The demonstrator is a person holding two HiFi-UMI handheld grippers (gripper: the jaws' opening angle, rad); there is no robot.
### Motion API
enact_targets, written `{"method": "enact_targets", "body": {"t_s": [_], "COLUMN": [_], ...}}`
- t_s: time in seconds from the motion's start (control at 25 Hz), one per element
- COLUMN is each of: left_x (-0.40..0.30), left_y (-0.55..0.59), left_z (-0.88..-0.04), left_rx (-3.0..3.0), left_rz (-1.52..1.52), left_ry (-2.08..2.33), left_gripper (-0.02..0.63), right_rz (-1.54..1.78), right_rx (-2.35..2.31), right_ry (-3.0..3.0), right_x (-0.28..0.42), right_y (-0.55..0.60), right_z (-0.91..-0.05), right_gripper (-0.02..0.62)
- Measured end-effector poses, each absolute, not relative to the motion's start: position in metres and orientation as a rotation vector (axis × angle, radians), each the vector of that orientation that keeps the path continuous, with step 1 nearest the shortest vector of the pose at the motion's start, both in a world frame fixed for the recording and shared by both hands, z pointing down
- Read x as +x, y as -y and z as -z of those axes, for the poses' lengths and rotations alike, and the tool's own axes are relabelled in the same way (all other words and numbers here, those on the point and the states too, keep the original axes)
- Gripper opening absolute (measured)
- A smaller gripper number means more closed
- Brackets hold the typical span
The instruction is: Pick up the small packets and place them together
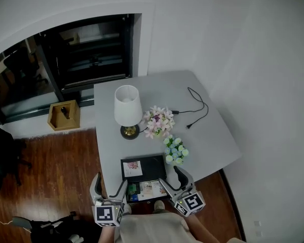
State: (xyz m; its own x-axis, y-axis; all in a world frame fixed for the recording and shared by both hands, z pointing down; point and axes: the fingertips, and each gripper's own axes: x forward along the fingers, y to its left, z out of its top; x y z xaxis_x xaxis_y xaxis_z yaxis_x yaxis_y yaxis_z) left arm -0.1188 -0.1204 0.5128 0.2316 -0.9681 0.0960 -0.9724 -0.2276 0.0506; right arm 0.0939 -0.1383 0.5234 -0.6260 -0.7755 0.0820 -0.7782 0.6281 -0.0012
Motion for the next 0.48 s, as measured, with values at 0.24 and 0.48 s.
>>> {"method": "enact_targets", "body": {"t_s": [0.24, 0.48], "left_x": [-0.113, -0.117], "left_y": [0.12, 0.115], "left_z": [-0.509, -0.518], "left_rx": [2.409, 2.372], "left_rz": [-0.071, -0.079], "left_ry": [1.901, 1.874], "left_gripper": [0.423, 0.423], "right_rz": [-0.101, -0.124], "right_rx": [0.921, 0.433], "right_ry": [2.659, 2.303], "right_x": [0.088, 0.072], "right_y": [0.124, 0.09], "right_z": [-0.569, -0.684], "right_gripper": [0.304, 0.304]}}
